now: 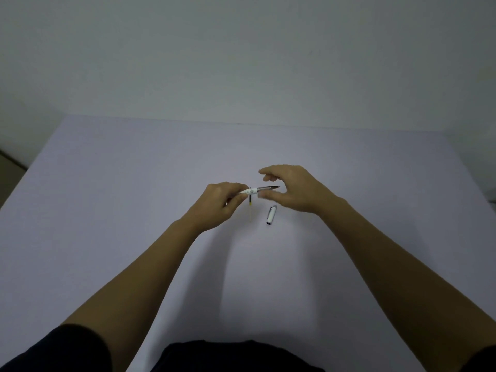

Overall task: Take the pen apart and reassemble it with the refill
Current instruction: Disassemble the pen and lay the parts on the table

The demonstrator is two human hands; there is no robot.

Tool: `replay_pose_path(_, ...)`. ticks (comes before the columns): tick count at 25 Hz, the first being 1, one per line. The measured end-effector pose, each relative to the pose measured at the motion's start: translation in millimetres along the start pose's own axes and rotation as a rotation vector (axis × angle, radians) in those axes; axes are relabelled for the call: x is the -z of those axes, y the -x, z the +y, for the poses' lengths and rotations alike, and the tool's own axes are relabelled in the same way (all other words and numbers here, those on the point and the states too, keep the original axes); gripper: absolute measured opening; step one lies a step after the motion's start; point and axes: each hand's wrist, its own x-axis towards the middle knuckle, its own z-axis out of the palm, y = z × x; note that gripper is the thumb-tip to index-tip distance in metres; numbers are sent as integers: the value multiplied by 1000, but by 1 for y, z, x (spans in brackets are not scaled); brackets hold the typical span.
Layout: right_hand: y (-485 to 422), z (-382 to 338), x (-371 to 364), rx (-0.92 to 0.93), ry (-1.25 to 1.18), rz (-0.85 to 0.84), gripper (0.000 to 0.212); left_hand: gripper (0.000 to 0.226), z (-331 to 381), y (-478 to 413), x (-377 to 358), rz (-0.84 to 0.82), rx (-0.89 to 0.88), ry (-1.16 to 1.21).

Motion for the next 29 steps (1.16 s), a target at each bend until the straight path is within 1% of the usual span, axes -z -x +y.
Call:
replay_pose_path(2,-2,3,0,5,54,-19,25,14,0,0,0,-6,3,1)
replay_pose_path(4,-2,3,0,31,25,2,12,14,-1,0,-1,-8,9,7)
replay_pose_path(5,-1,3,1,49,-3,24,13,15,-1,1,-2,-4,13,10)
replay_pose_path(8,0,3,2,26,-28,34,41,17,-2,1,-1,3,22,20)
replay_pose_path(9,0,3,2,7,-5,26,42,19,-3,1,0,2,25,23)
replay_pose_path(12,-2,4,2,37,54,45,21,30,-3,3,0,8,23,21)
replay_pose_path(14,-1,5,4,56,26,98,14,35,-3,4,0,18,25,41)
replay_pose_path(16,0,5,5,68,-3,139,12,27,-2,5,1,33,30,53)
replay_pose_path(18,1,4,4,78,0,151,16,15,-1,3,0,60,45,32)
replay_pose_path(22,0,4,0,84,7,130,13,14,1,1,-3,139,105,30)
replay_pose_path(24,0,7,-4,11,-100,125,9,14,3,1,-5,153,106,11)
replay_pose_path(25,1,9,-7,-53,-208,130,7,15,4,0,-7,160,109,-5)
replay_pose_path(27,4,12,-15,-194,-504,155,7,17,4,0,-12,199,155,-12)
replay_pose_path(29,6,18,-25,-321,-829,219,11,18,1,1,-15,238,234,5)
